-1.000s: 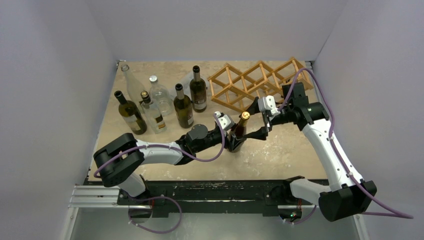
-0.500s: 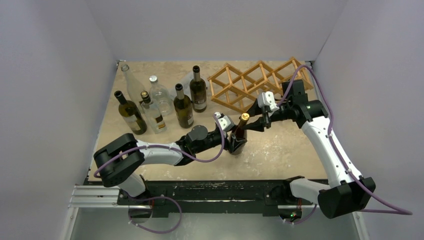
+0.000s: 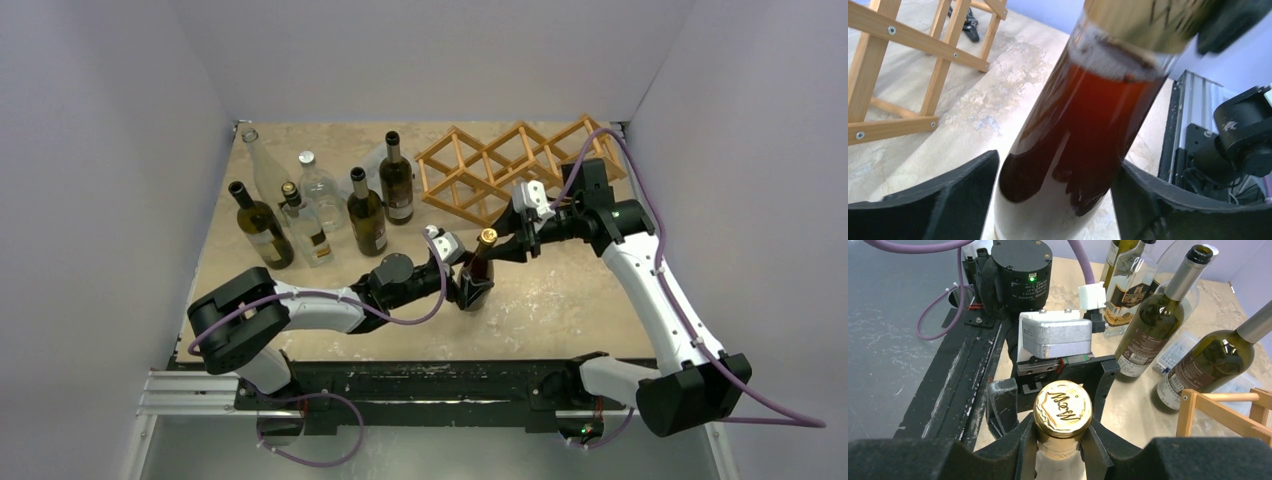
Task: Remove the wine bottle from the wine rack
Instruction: Pick up the wine bottle from the wine rack.
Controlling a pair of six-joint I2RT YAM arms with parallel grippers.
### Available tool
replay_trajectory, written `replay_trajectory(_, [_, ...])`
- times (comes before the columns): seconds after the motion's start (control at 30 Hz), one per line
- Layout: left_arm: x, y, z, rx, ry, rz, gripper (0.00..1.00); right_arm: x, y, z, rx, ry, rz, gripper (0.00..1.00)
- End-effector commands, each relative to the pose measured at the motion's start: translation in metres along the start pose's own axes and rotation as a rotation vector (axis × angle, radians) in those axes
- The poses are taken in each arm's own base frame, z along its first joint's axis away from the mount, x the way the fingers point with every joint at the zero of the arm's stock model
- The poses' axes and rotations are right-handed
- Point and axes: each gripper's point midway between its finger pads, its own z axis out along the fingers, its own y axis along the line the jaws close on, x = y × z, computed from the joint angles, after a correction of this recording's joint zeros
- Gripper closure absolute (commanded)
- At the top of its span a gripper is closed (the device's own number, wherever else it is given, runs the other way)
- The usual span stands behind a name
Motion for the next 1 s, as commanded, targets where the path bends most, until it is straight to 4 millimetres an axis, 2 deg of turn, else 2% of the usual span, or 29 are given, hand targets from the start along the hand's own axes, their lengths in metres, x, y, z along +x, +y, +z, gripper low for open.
replay_trajectory(0.0, [0.001,-0.001,-0.009,-0.028,-0.021,-0.090,0.16,-0.024,-0.007,-0.007,0.048,0.007,-0.074,1.00])
replay_trajectory(0.07, [-0.003,-0.001,-0.012,-0.031,-0.032,-0.087,0.10,-0.025,-0.007,-0.007,0.057,0.009,-0.074,1.00])
replay_trajectory(0.2, [-0.010,-0.002,-0.019,-0.030,-0.038,-0.076,0.03,-0.026,-0.007,-0.009,0.069,0.004,-0.065,1.00])
replay_trajectory(0.53, [-0.026,-0.012,-0.039,0.002,-0.015,-0.052,0.00,-0.037,-0.013,-0.028,0.163,-0.034,-0.029,1.00])
replay_trajectory(0.77, [-0.027,-0.010,-0.056,-0.018,0.015,-0.044,0.00,-0.038,-0.028,-0.061,0.320,-0.031,-0.009,1.00])
replay_trajectory(0.97, [-0.029,-0.010,-0.070,-0.030,0.035,-0.020,0.00,-0.035,-0.055,-0.096,0.499,0.047,0.015,1.00])
